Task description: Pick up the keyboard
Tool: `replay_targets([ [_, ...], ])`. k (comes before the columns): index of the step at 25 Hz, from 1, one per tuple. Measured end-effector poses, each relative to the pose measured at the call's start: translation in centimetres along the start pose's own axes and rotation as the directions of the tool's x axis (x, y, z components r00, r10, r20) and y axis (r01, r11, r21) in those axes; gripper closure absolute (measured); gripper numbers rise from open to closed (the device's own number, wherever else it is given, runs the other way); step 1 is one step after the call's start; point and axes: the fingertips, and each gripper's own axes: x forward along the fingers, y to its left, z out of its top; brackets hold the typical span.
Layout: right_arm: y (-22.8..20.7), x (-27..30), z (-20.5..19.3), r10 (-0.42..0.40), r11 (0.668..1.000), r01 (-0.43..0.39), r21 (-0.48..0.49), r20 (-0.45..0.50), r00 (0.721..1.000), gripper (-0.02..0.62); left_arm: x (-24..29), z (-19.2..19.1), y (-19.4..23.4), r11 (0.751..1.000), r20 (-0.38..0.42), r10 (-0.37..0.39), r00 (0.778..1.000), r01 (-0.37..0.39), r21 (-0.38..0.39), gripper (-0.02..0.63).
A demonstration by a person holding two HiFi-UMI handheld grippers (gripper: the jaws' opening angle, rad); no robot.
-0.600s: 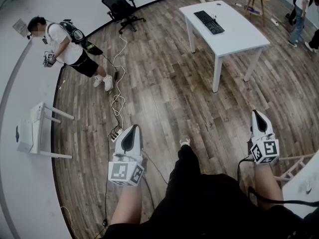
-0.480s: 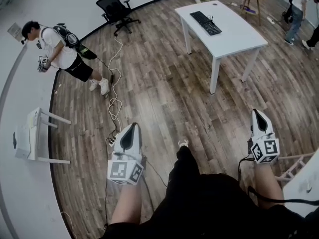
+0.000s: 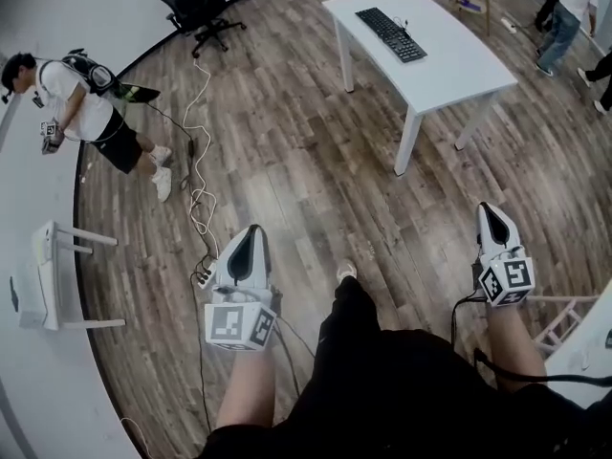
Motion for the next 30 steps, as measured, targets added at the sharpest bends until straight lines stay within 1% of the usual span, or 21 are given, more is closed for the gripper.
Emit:
replay_targets([
  [2, 0.2, 2.4, 0.8, -0.014, 1.000, 0.014, 0.008, -0.008, 1.000, 0.594, 1.6, -0.2, 1.5, 1.000, -0.018, -0.010, 1.000, 0.010, -0.001, 0.603],
  [5, 1.0, 6.7, 3.2, -0.015, 1.000, 0.015, -0.008, 0.012, 1.000, 0.594, 4.3, 0.3, 5.0, 1.000, -0.030, -0.007, 1.000, 0.008, 0.015, 0.603],
  [10, 2.7, 12.4, 6.9, -0.022, 1.000, 0.023, -0.017, 0.052, 0.998, 0.594, 8.8, 3.2, 10.8, 0.999, 0.013, -0.008, 1.000, 0.008, 0.042, 0.603],
  [13, 3.3, 14.3, 8.3, -0.042, 0.999, 0.043, -0.024, 0.061, 0.997, 0.594, 11.8, 3.9, 13.0, 0.998, 0.021, -0.034, 0.999, 0.033, 0.058, 0.603],
  [16, 3.5, 15.5, 7.9, -0.056, 0.998, 0.057, -0.035, 0.027, 0.998, 0.594, 14.6, 3.3, 13.9, 0.997, 0.016, -0.070, 0.997, 0.069, 0.043, 0.603],
  [18, 3.1, 16.0, 7.3, -0.066, 0.997, 0.066, -0.050, -0.001, 0.998, 0.594, 15.8, 3.2, 14.0, 0.996, 0.030, -0.089, 0.996, 0.088, 0.029, 0.603],
  [20, 2.1, 16.9, 7.0, -0.083, 0.995, 0.082, -0.064, -0.009, 0.997, 0.594, 16.8, 3.0, 14.1, 0.994, 0.037, -0.104, 0.994, 0.102, 0.037, 0.603],
  [22, 1.4, 18.1, 6.9, -0.091, 0.993, 0.091, -0.073, 0.003, 0.996, 0.594, 17.8, 2.3, 14.4, 0.992, 0.030, -0.112, 0.993, 0.110, 0.058, 0.603],
  [24, 1.2, 19.4, 6.8, -0.088, 0.993, 0.089, -0.076, 0.018, 0.996, 0.594, 18.8, 1.5, 14.9, 0.992, 0.020, -0.110, 0.994, 0.109, 0.068, 0.603],
  [26, 1.0, 20.8, 6.4, -0.086, 0.994, 0.088, -0.068, 0.026, 0.996, 0.594, 19.9, 1.2, 15.6, 0.994, 0.017, -0.099, 0.995, 0.098, 0.057, 0.603],
  [30, 0.6, 24.0, 5.2, -0.080, 0.996, 0.080, -0.035, 0.017, 0.997, 0.594, 21.3, 2.0, 16.7, 0.994, 0.019, -0.079, 0.997, 0.078, 0.073, 0.603],
])
